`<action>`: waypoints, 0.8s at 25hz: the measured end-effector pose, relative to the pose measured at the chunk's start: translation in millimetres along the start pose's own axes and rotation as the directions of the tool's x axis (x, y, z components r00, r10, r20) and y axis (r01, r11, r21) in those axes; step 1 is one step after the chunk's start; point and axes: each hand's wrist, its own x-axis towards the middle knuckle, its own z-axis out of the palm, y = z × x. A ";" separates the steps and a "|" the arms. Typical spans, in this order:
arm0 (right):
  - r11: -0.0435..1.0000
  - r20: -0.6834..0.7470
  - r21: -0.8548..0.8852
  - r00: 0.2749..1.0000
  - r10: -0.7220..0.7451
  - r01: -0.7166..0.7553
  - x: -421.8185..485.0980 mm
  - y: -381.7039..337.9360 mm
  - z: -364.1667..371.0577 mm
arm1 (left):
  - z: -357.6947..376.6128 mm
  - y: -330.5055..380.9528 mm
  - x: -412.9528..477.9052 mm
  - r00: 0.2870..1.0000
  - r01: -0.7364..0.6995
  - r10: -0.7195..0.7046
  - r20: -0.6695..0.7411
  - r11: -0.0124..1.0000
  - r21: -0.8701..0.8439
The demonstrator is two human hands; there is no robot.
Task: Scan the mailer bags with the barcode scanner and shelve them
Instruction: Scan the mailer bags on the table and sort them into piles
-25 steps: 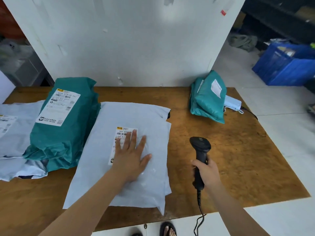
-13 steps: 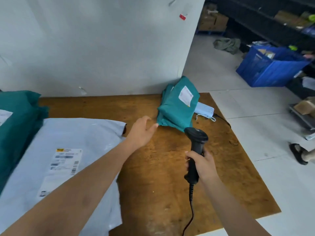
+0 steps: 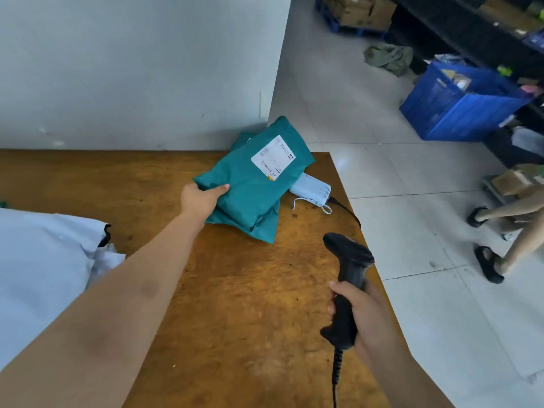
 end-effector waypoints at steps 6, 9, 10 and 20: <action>1.000 0.118 -0.001 0.993 0.023 -0.023 4.0 -3.2 18.5 | -38.0 -21.5 -71.4 0.992 -0.016 -0.024 -0.121 0.949 -0.315; 1.000 0.169 0.015 0.986 0.012 -0.015 -12.7 3.5 33.6 | -66.3 -76.1 -138.7 0.985 0.140 -0.167 -0.032 0.903 -0.406; 1.000 0.172 0.014 0.985 0.001 -0.003 -19.4 8.3 37.6 | -73.8 -102.0 -160.2 0.972 0.209 -0.233 -0.016 0.898 -0.388; 0.996 0.170 0.007 0.982 0.083 -0.085 -123.9 98.6 62.6 | -152.0 -202.2 -260.0 0.839 0.508 -0.519 0.161 0.854 0.109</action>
